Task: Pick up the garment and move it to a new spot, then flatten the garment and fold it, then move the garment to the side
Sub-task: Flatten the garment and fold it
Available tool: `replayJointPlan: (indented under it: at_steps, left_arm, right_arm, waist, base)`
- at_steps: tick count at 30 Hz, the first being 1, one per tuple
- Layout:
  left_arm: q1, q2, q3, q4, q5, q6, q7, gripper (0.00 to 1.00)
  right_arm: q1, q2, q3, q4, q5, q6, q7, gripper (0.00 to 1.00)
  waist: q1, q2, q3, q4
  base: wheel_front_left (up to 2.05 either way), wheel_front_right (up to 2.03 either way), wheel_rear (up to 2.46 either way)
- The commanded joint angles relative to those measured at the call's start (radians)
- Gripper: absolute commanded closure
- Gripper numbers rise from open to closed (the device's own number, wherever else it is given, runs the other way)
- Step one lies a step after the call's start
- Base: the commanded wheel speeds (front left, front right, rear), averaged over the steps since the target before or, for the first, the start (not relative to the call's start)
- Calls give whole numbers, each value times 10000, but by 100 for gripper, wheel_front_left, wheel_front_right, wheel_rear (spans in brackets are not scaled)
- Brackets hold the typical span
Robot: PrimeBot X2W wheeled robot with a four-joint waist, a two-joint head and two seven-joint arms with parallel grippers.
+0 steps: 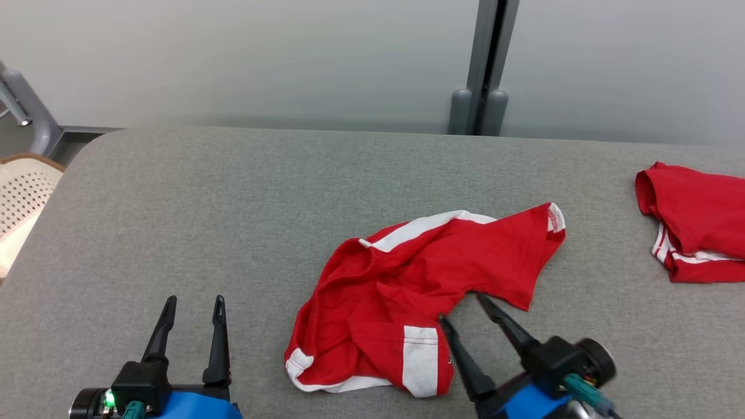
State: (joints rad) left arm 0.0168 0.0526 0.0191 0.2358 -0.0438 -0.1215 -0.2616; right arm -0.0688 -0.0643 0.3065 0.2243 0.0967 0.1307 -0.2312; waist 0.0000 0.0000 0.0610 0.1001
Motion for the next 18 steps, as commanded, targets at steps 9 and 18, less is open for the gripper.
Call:
replayJointPlan:
  at_steps: [9,18]
  left_arm:
    - [-281,-1,-214,44,-114,-13,-46,0]
    - [-336,-12,-303,85,-175,57,-46,0]
  right_arm:
    - [-1941,-408,2043,2459,295,2,674,0]
    - [-2758,-358,2764,4570,484,2,629,100]
  waist:
    - [0,0,139,644]
    - [0,0,223,1054]
  base:
    - [0,0,0]
    - [0,0,0]
